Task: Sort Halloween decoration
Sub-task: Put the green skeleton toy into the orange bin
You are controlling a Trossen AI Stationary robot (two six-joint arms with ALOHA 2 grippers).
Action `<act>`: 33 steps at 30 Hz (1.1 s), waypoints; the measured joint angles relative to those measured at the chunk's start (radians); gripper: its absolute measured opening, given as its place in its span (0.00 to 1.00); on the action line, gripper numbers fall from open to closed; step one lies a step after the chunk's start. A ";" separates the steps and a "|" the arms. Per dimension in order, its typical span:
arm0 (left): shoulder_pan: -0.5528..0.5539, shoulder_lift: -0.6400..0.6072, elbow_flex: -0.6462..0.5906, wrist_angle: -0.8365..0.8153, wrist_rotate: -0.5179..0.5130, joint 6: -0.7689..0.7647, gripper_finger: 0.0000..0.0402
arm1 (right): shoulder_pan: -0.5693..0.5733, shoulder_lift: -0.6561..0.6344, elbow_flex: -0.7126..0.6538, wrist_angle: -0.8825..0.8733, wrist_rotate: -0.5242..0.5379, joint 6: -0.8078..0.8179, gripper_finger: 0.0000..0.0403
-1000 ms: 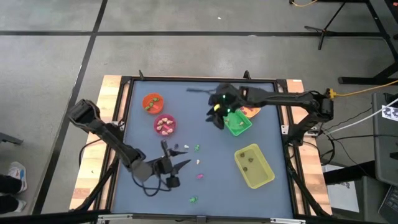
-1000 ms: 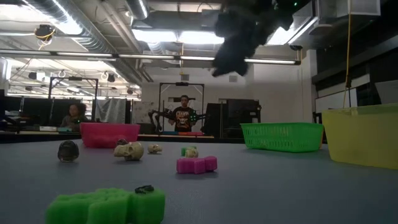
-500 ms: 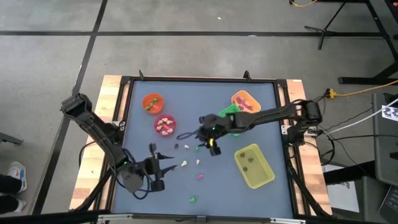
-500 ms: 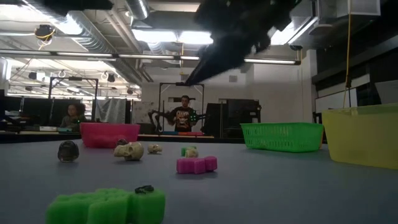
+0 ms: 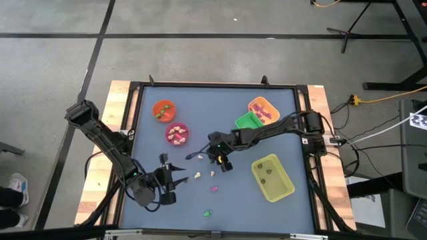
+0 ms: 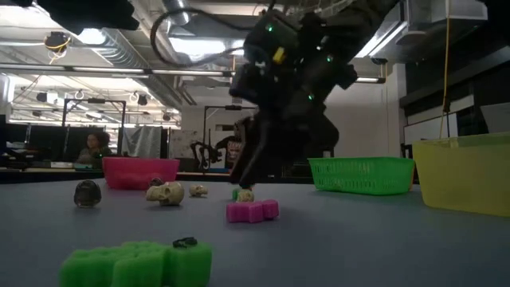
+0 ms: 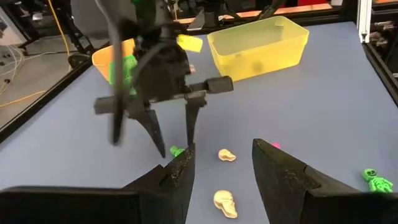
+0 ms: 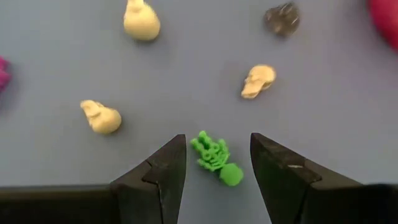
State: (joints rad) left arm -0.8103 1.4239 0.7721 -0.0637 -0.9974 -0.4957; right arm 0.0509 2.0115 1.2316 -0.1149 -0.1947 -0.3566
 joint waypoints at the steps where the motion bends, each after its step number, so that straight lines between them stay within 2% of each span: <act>1: 0.001 0.000 0.000 -0.001 0.001 -0.001 0.36 | 0.000 0.008 -0.001 -0.003 0.000 -0.001 0.44; 23: 0.001 0.000 0.000 -0.007 0.001 -0.002 0.36 | 0.000 0.037 0.002 -0.015 -0.006 -0.008 0.43; 27: 0.001 0.000 0.000 -0.007 0.001 -0.002 0.36 | 0.000 0.037 0.001 -0.017 -0.006 -0.008 0.37; 33: 0.001 0.000 0.000 -0.007 0.028 0.005 0.36 | 0.000 0.037 0.001 -0.016 -0.006 0.031 0.19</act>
State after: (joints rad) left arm -0.8090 1.4239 0.7723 -0.0708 -0.9689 -0.4905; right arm 0.0509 2.0487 1.2324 -0.1307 -0.2011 -0.3251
